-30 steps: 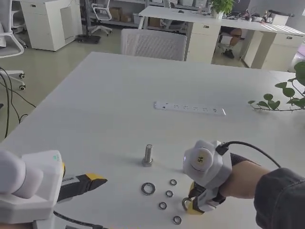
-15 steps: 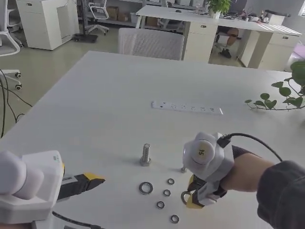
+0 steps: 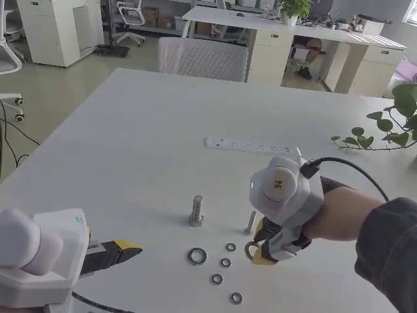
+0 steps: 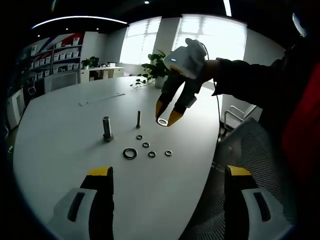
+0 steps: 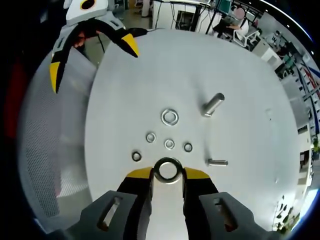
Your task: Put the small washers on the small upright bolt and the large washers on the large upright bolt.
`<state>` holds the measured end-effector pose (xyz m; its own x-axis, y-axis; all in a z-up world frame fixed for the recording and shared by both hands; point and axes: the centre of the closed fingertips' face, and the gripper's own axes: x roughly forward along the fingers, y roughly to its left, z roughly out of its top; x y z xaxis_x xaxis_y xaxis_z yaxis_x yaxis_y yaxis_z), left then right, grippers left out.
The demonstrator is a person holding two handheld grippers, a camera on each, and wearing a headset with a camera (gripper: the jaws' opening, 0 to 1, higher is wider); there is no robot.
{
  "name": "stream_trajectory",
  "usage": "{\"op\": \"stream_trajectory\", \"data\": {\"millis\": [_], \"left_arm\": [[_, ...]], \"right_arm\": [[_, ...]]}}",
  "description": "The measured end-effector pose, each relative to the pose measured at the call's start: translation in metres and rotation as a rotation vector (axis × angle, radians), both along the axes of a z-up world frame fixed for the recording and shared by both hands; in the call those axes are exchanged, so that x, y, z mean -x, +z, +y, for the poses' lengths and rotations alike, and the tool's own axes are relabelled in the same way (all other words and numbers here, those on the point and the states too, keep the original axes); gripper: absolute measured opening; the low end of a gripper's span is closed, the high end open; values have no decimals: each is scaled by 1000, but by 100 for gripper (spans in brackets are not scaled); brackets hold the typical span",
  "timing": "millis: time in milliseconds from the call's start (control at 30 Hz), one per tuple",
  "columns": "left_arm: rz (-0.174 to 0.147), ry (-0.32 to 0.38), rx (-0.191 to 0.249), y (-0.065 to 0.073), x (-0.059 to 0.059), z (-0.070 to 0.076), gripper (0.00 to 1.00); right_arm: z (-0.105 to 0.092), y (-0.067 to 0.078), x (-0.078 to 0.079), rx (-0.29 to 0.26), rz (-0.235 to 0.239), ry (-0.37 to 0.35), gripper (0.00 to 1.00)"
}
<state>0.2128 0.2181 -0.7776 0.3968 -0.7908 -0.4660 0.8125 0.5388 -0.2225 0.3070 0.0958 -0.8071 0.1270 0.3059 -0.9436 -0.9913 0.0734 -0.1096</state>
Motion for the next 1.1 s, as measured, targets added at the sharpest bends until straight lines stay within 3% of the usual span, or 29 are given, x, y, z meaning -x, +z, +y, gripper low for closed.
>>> {"op": "stream_trajectory", "data": {"millis": [333,500,867,1100], "left_arm": [[-3,3,5,1,-1,1,92],[-2,3,7,1,-1,1,91],[2,7,8,0,0,3,91],[6,7,5,-1,1,4,91]], "right_arm": [[6,23,-15,12,-18,20,23],[17,42,-26,-8,-24,35,23],[37,63,-45,12,-45,90,23],[52,60,-56,13,-31,110,23]]}}
